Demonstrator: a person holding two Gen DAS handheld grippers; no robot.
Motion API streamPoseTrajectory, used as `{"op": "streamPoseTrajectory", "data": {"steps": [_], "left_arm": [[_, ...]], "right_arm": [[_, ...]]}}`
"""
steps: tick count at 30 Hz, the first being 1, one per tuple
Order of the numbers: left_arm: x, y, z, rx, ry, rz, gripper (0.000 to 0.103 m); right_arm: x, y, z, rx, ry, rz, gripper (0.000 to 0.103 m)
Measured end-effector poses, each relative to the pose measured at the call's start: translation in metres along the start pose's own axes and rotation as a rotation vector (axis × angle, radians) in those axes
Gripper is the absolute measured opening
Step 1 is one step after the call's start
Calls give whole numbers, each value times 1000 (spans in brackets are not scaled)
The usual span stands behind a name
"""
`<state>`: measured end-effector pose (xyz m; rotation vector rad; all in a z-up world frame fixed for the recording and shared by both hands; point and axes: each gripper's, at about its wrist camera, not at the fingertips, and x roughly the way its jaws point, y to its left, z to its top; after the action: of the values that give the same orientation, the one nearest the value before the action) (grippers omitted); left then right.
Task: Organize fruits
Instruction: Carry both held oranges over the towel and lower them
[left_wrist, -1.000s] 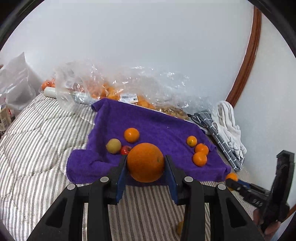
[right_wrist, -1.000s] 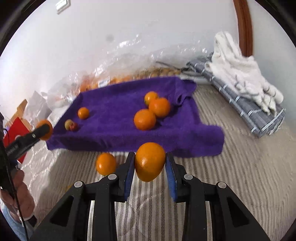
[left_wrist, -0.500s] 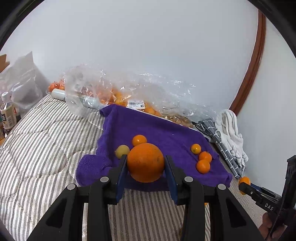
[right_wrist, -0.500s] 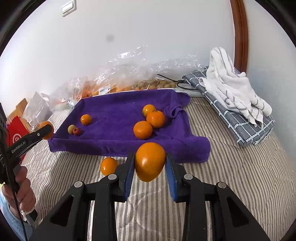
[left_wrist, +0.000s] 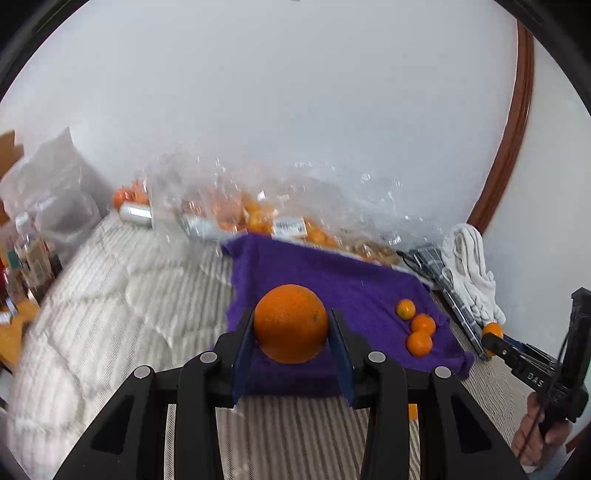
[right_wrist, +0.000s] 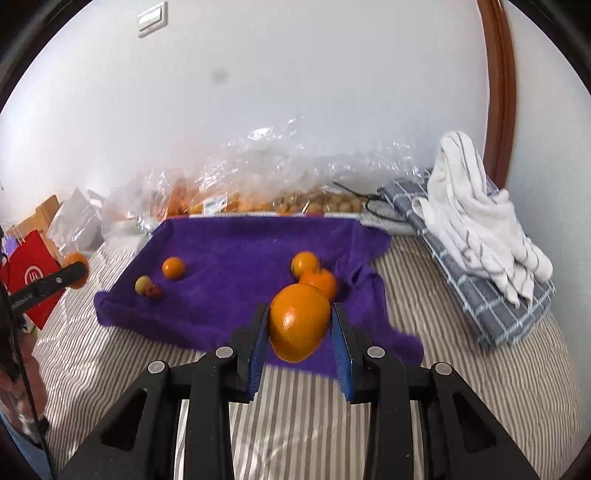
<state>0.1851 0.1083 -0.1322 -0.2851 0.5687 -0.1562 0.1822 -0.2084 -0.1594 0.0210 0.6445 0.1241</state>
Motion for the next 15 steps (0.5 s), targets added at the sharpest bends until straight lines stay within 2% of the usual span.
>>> {"op": "streamPoseTrajectory", "data": {"steps": [8,12,15], "left_arm": [[26,-4,41,24,-15,37,37],[56,-1,50,-7,38,41,37],[78,-4,50,9,74,58,37]], "right_arm": [[35,-3,42,6,-16,19,33],[55,6,59,-19,-8,8,33],[71,12,62,-26,5,20,33]]}}
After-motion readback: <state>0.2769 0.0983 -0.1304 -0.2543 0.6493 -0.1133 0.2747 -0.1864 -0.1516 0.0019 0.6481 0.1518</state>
